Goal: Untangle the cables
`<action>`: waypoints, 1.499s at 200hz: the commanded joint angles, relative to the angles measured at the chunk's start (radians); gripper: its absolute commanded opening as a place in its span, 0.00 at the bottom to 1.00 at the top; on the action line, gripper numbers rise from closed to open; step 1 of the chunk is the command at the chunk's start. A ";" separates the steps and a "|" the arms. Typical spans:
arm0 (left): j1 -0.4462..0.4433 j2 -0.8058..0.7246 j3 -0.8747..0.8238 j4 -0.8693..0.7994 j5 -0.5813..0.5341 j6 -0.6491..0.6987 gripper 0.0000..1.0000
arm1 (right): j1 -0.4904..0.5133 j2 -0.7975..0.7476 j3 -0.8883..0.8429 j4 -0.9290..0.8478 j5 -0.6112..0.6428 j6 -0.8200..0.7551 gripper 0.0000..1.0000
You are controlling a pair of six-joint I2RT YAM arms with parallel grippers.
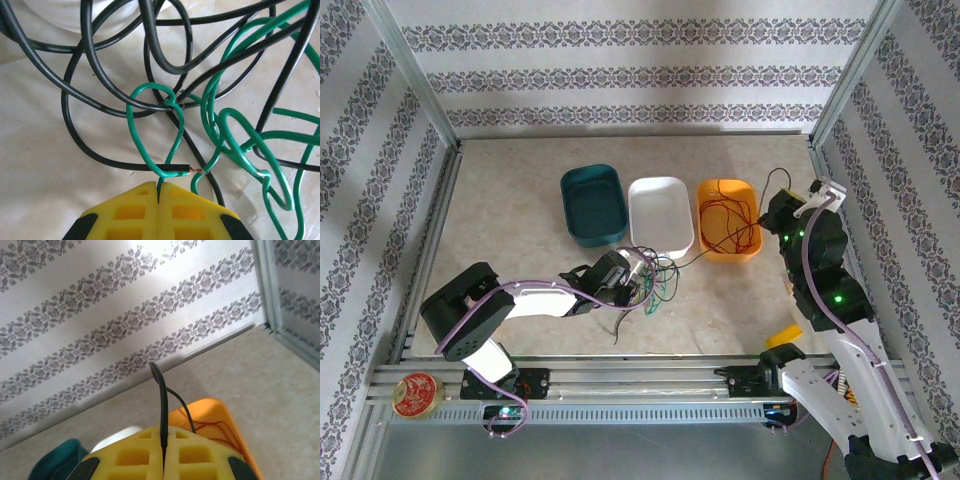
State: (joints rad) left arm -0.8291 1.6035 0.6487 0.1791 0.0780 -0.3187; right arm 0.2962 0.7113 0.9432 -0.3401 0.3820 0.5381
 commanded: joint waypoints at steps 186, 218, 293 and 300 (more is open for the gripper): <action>0.013 -0.221 -0.090 0.028 -0.169 -0.106 0.00 | -0.026 0.487 0.484 0.234 -0.313 -0.186 0.00; 0.013 -0.281 -0.125 0.070 -0.213 -0.154 0.00 | 0.036 0.605 0.455 0.240 -0.350 -0.198 0.00; 0.015 -0.281 -0.130 0.061 -0.221 -0.149 0.00 | 0.127 0.774 0.250 0.215 -0.433 -0.172 0.00; 0.016 -0.278 -0.130 0.060 -0.220 -0.146 0.00 | 0.130 0.789 0.236 0.216 -0.433 -0.165 0.00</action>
State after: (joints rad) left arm -0.8291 1.3285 0.5194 0.2035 -0.1177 -0.4541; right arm 0.4122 1.4651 1.2217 -0.1287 -0.0177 0.3447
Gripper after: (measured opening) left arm 0.046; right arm 0.042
